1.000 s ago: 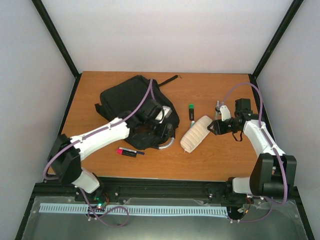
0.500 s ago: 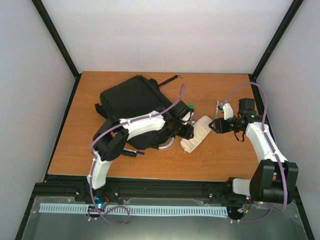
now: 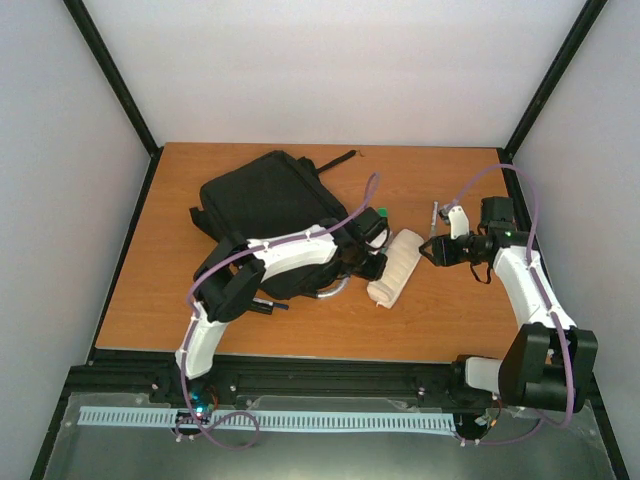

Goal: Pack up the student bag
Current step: Pick up the stationery from the center of the board.

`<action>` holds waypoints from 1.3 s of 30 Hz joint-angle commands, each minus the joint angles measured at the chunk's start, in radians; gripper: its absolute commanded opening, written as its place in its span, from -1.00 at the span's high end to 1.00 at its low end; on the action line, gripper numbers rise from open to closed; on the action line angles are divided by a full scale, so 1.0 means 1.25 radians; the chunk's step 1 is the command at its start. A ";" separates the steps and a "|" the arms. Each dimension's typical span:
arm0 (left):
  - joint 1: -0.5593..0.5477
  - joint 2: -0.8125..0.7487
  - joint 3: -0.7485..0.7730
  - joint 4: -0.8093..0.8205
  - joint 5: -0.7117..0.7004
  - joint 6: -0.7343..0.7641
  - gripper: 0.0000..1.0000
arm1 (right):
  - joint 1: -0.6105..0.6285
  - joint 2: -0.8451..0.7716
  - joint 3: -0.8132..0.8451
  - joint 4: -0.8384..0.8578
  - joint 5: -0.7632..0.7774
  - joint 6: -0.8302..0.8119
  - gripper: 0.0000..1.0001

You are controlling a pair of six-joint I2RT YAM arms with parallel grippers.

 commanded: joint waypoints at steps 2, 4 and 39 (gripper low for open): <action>-0.002 -0.137 -0.051 0.061 -0.016 -0.022 0.98 | -0.023 -0.044 0.003 -0.004 -0.038 -0.003 0.01; -0.002 -0.200 -0.085 0.083 -0.061 -0.030 0.99 | -0.033 -0.054 0.024 -0.028 -0.056 0.001 -0.09; -0.002 -0.433 -0.293 0.442 -0.156 -0.203 0.56 | 0.057 0.086 0.184 0.024 -0.407 0.151 0.50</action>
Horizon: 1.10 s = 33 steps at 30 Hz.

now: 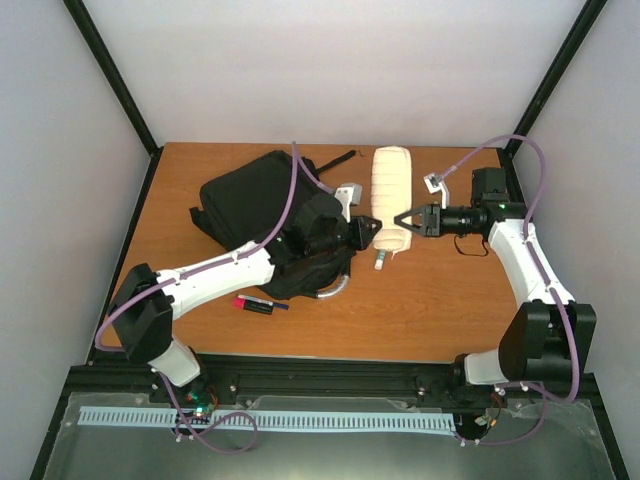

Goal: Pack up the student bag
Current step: Pick up the stationery from the center of the board, then place the stationery in the student bag.

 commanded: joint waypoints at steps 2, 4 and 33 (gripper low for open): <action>-0.002 -0.014 0.044 -0.115 -0.036 0.070 -0.04 | -0.015 -0.042 -0.029 0.048 0.078 -0.010 0.58; -0.002 -0.038 0.044 -0.214 -0.091 0.128 -0.38 | -0.022 -0.068 -0.059 0.049 0.109 -0.060 0.64; -0.001 0.153 0.152 -0.949 -0.384 0.510 -0.64 | -0.025 -0.198 -0.192 0.085 0.290 -0.175 0.62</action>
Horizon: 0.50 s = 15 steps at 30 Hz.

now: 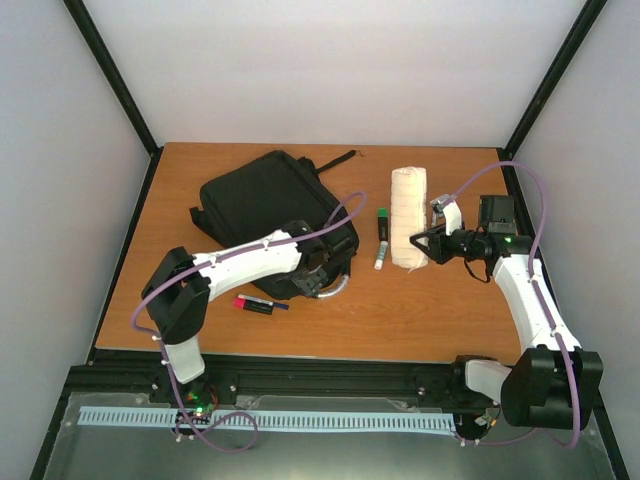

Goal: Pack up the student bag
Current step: Place the stationery in the student bag.

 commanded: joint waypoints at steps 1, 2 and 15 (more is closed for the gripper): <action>-0.001 -0.001 0.014 -0.096 -0.011 0.026 -0.64 | -0.003 -0.014 -0.006 0.011 -0.004 -0.016 0.62; 0.000 0.003 0.010 -0.101 -0.009 0.026 -0.63 | -0.003 -0.012 -0.006 0.010 -0.004 -0.016 0.62; 0.000 0.064 -0.008 -0.048 -0.073 0.017 -0.37 | -0.003 -0.009 -0.007 0.011 0.004 -0.016 0.59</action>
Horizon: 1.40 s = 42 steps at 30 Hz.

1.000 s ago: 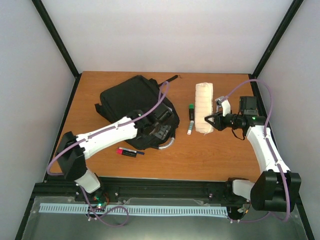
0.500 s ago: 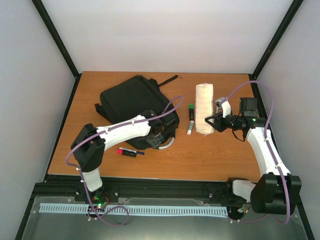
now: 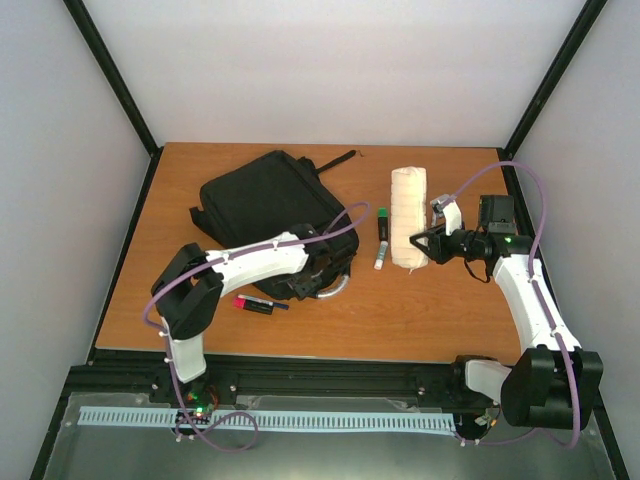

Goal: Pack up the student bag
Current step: Place the stationery in the student bag.

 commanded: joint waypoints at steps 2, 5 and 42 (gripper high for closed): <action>0.000 0.020 -0.008 0.049 -0.055 0.015 -0.32 | -0.003 -0.008 -0.008 0.012 0.003 -0.012 0.59; -0.001 0.022 -0.020 0.078 -0.062 0.023 -0.18 | -0.003 -0.002 -0.008 0.012 0.001 -0.011 0.59; 0.038 -0.336 -0.061 0.359 -0.146 0.017 0.99 | 0.197 0.096 0.035 -0.164 -0.181 0.183 0.94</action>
